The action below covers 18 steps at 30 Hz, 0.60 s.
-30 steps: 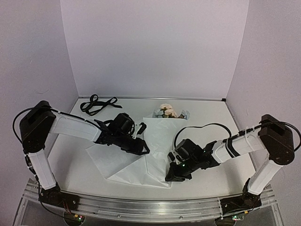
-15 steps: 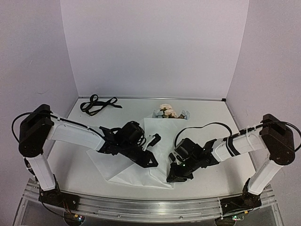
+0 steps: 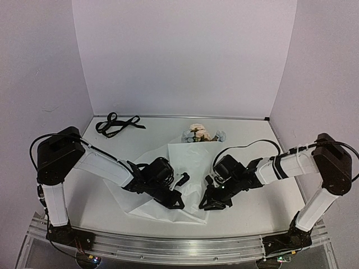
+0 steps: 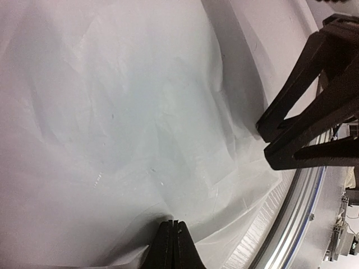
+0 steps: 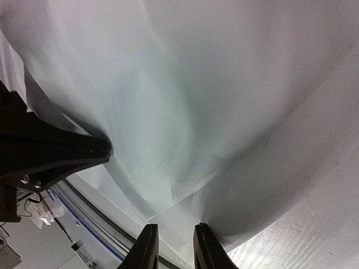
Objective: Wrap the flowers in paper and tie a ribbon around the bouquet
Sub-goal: Press the 2/3-folded wrapping paper at the center of the board.
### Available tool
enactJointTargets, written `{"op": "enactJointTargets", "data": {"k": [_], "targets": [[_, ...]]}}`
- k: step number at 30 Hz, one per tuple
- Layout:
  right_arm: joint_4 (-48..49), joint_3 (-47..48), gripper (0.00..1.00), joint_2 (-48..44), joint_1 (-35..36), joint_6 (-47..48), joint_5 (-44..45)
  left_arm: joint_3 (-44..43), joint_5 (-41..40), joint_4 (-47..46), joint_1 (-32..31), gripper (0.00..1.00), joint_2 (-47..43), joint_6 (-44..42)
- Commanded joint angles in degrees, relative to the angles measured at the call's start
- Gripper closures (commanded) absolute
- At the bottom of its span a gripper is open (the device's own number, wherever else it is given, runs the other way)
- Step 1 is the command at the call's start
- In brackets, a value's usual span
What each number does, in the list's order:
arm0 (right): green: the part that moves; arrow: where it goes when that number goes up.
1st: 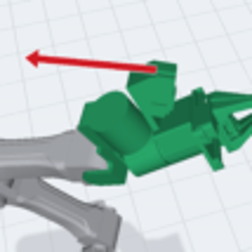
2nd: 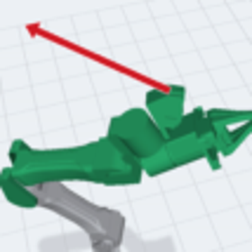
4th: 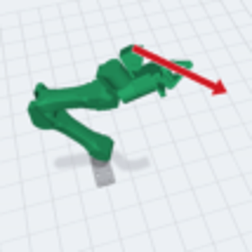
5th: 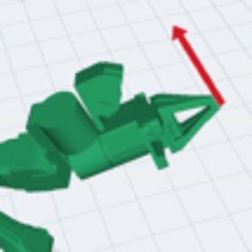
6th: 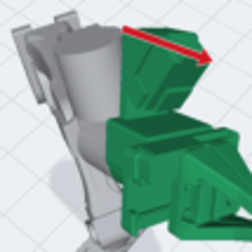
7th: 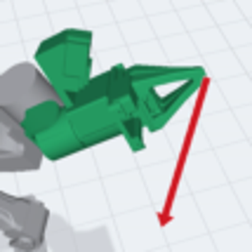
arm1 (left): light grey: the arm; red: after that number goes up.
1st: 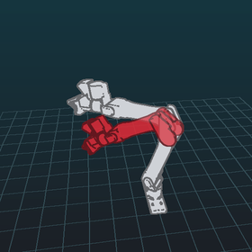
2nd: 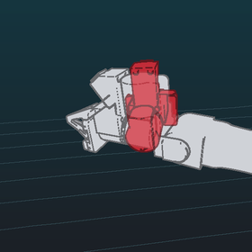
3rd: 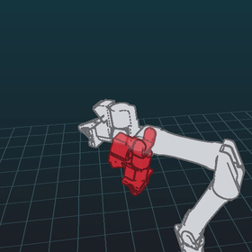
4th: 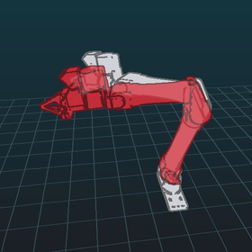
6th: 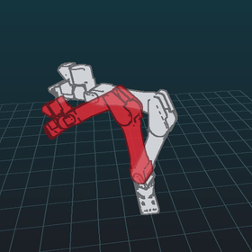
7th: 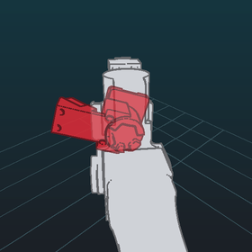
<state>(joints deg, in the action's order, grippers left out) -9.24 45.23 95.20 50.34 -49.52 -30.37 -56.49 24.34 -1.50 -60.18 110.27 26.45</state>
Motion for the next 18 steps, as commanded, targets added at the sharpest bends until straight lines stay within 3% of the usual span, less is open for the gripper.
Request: {"op": "enactJointTargets", "data": {"k": [1, 18], "targets": [[-0.3, 3.8, 0.74, -0.9, -3.9, -0.7, -1.9, -0.6, -4.5, 2.7, 0.1, 1.0, 0.7, -0.1], [0.4, 17.3, 0.74, 15.2, -20.8, -5.7, -5.1, -0.9, -5.5, 5.4, 0.1, 1.0, 1.5, -2.2]]}}
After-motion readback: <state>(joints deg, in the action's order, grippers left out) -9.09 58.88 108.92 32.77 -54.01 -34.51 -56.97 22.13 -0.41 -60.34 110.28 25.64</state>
